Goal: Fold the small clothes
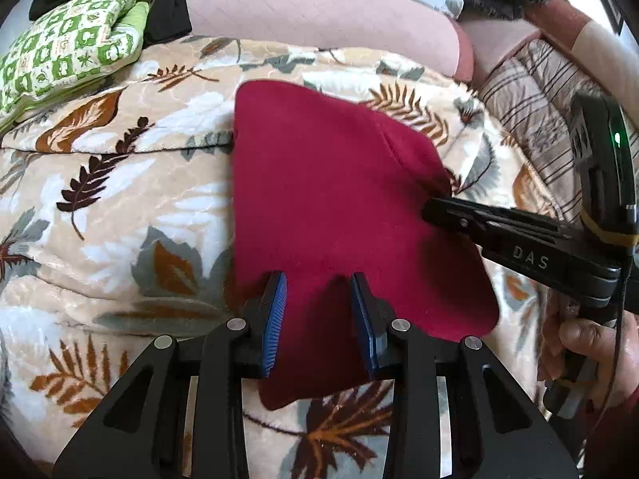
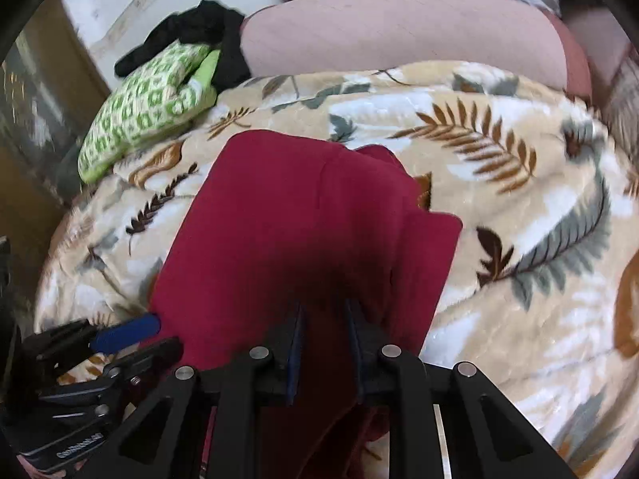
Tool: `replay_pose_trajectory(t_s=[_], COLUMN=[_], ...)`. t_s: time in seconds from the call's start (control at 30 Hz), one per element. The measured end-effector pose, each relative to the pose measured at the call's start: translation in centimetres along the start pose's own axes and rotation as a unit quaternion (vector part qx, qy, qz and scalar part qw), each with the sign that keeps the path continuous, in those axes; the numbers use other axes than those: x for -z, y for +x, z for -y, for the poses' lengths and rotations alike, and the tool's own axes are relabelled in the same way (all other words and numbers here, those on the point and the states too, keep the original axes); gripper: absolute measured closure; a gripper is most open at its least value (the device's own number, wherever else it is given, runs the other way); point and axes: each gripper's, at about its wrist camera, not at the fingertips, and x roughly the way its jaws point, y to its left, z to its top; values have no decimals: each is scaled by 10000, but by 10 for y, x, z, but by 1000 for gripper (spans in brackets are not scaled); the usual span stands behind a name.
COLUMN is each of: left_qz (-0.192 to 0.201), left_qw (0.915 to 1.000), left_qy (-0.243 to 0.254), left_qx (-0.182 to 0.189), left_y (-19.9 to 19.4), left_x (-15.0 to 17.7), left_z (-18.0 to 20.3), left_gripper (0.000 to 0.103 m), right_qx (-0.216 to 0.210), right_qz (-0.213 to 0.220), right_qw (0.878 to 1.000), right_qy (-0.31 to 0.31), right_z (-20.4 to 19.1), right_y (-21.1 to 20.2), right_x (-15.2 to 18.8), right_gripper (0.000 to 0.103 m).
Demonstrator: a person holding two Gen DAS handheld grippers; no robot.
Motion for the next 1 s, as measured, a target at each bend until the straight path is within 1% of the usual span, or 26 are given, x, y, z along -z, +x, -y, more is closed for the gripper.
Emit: replay_pose_trajectory(t_s=[0.07,0.1,0.13,0.17,0.2,0.23,0.27,0.3,0.37,0.43,0.47,0.5,0.53,0.57,0.63,0.67,0.7,0.77,0.83,0.9,0.93,1.0], left_qz=[85,100,82,80,107,153,169,145,61,-31,-117,-197,-252,-304,-469,-535,-517,-491,-431,-356,-341,-219], left_qw=[9999,9997,9991,9986,9975,9959,9946,9938,9931,9920,9907,9888,9863,9838,9778,9734,9716,9741,9774,9801,9809,9828], left_qy=[-141,-223,-352,-456,-625,-801,-918,-990,-1042,-1089,-1129,-1201,-1295,-1384,-1577,-1696,-1751,-1659,-1544,-1392,-1343,-1282], left_qx=[39,99,199,259,324,396,450,491,541,646,744,862,992,1095,1299,1443,1508,1457,1379,1366,1368,1313], left_y=[-6,-7,-7,-6,-6,-6,-5,-2,6,16,22,29,36,43,58,64,65,63,53,38,30,7], left_x=[-2,-3,-5,-6,-8,-9,-10,-12,-16,-19,-20,-21,-21,-22,-22,-22,-22,-24,-24,-24,-23,-17], left_z=[-9,-14,-21,-25,-31,-36,-40,-43,-47,-48,-50,-51,-53,-54,-57,-59,-59,-55,-51,-48,-48,-51], left_gripper=[71,66,53,48,42,41,41,41,41,40,38,32,27,25,24,24,24,27,38,47,48,48], right_qx=[11,44,119,133,92,43,-28,-107,-195,-421,-543,-641,-740,-899,-1174,-1313,-1445,-1508,-1412,-1402,-1496,-1652], right_qz=[57,118,169,219,245,265,300,316,246,210,195,163,144,142,86,53,44,102,124,190,210,188], right_qw=[10000,9999,9997,9995,9993,9989,9981,9972,9956,9930,9911,9886,9862,9831,9777,9751,9726,9716,9756,9768,9758,9748], right_qy=[40,99,143,193,279,397,531,670,886,1085,1203,1355,1476,1589,1738,1788,1823,1818,1675,1610,1584,1485], right_z=[-1,1,4,7,11,15,20,25,33,40,44,49,52,56,62,64,65,64,59,54,51,41], right_y=[-12,-19,-25,-31,-35,-37,-38,-37,-29,-17,-10,-3,2,9,21,28,32,34,28,18,11,0], right_x=[1,2,3,5,6,8,9,11,13,13,14,13,13,13,12,12,12,13,11,10,9,9], right_gripper=[86,82,81,80,71,53,46,37,36,34,32,31,30,30,29,29,29,32,43,52,57,58])
